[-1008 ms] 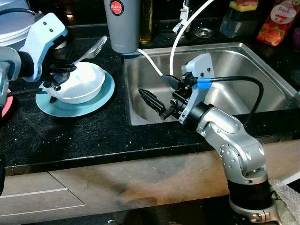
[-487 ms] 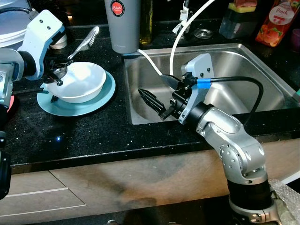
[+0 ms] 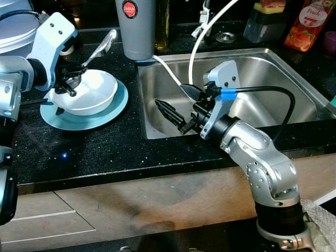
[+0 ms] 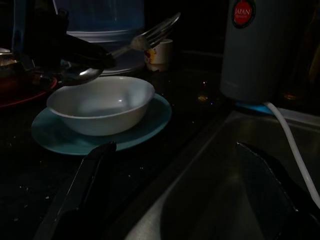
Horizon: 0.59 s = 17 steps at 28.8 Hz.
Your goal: Kitchen organization
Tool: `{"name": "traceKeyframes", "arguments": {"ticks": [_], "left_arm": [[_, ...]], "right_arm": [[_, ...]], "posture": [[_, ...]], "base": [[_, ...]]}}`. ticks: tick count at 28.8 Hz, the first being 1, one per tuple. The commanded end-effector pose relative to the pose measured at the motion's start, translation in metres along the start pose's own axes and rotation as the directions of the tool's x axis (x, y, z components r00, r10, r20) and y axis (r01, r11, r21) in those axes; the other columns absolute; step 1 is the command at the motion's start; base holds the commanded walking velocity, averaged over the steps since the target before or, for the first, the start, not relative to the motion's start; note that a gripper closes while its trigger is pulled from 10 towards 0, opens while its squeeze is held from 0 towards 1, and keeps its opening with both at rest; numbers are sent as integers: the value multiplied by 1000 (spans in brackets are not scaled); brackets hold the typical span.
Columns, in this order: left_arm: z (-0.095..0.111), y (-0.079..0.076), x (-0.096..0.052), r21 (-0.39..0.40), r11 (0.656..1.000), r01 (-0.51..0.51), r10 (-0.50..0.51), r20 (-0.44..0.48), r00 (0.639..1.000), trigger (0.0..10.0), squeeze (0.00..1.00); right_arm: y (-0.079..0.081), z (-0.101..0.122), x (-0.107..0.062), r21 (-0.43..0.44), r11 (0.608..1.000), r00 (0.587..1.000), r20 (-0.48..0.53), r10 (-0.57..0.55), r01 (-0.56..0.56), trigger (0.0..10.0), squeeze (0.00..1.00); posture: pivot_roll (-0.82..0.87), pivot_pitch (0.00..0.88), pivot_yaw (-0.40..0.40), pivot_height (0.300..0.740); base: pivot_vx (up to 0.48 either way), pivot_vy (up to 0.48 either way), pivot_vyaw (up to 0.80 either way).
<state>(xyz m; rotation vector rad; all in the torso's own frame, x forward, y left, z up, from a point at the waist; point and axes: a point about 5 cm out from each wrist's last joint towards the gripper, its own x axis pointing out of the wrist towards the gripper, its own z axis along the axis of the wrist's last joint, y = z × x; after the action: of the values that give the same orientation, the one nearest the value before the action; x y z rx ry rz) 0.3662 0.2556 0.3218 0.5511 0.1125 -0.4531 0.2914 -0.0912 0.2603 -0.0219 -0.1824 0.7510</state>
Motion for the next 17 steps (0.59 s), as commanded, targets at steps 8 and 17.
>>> {"name": "traceKeyframes", "arguments": {"ticks": [8,17], "left_arm": [[-4,-1,1,-39,999,4,-4,14,1000,10000,39],[-5,-2,3,-55,998,6,-5,23,1000,10000,478]], "right_arm": [[4,-1,-3,12,1000,1000,8,9,-9,10000,0],[4,-1,-3,12,1000,1000,4,10,-10,10000,0]], "posture": [[4,109,14,740],[3,112,11,740]], "base": [[0,0,0],[0,0,0]]}}
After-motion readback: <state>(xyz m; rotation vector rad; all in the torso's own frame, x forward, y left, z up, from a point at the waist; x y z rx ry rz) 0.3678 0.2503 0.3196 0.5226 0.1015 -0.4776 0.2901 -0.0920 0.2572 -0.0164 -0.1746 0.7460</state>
